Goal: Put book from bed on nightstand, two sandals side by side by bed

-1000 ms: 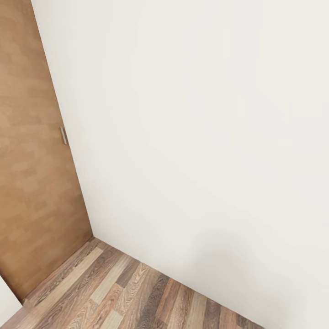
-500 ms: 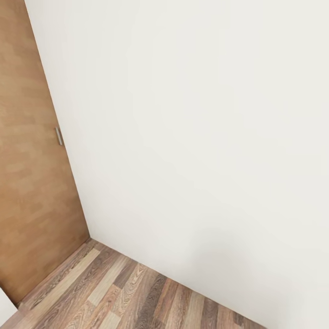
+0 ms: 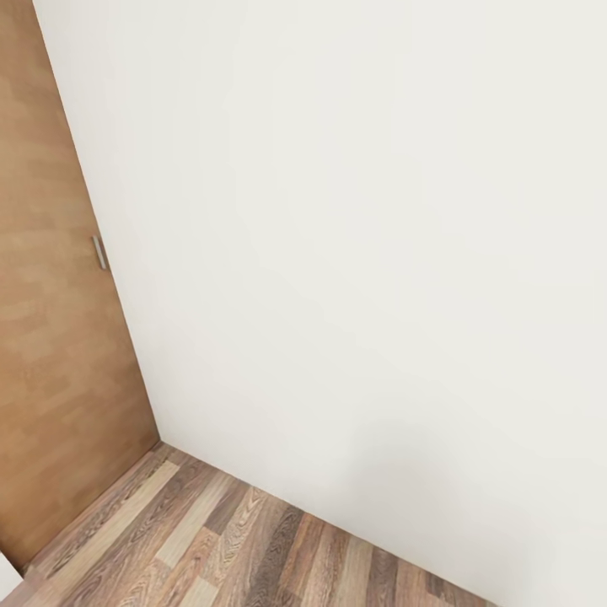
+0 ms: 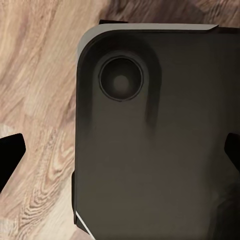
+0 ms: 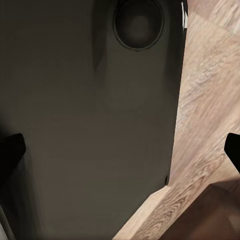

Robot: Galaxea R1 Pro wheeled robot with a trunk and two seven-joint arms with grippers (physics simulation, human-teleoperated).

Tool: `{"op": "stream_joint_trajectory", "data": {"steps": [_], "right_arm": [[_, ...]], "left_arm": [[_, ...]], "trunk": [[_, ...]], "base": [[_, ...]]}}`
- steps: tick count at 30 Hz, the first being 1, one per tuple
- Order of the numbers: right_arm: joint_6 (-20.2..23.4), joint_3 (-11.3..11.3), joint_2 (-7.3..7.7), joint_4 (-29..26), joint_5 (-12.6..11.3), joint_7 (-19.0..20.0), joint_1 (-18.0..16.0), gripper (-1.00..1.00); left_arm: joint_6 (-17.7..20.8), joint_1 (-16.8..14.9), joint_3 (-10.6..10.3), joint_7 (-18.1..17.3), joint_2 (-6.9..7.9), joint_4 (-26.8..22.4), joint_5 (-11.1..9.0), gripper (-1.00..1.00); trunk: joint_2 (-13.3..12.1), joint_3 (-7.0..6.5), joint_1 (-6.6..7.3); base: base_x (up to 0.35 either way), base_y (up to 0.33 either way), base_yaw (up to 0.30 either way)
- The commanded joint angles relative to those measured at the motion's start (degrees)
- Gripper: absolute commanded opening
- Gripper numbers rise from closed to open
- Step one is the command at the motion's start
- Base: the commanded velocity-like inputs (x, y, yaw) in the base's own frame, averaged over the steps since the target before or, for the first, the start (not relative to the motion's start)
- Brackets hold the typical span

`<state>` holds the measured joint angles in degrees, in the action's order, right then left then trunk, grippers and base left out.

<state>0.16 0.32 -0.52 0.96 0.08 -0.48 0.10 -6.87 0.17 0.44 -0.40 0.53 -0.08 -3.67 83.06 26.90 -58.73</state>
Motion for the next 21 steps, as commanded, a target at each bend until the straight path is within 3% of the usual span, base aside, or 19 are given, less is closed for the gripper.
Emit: {"op": "stream_joint_trajectory", "data": {"steps": [1,21], "right_arm": [[0.02,0.03,-0.01,0.0,0.01,-0.05,-0.01,1.0],[0.02,-0.04,0.12,0.0,0.01,-0.05,-0.01,1.0]], "left_arm": [[-0.16,0.01,0.0,-0.04,0.0,-0.01,-0.38,1.0],[-1.22,0.01,0.09,-0.22,0.28,-0.08,-0.55,1.0]], "trunk": [[0.02,0.03,0.0],[0.02,0.03,0.0]], "base": [[0.0,0.0,-0.072],[0.0,0.0,-0.076]]}}
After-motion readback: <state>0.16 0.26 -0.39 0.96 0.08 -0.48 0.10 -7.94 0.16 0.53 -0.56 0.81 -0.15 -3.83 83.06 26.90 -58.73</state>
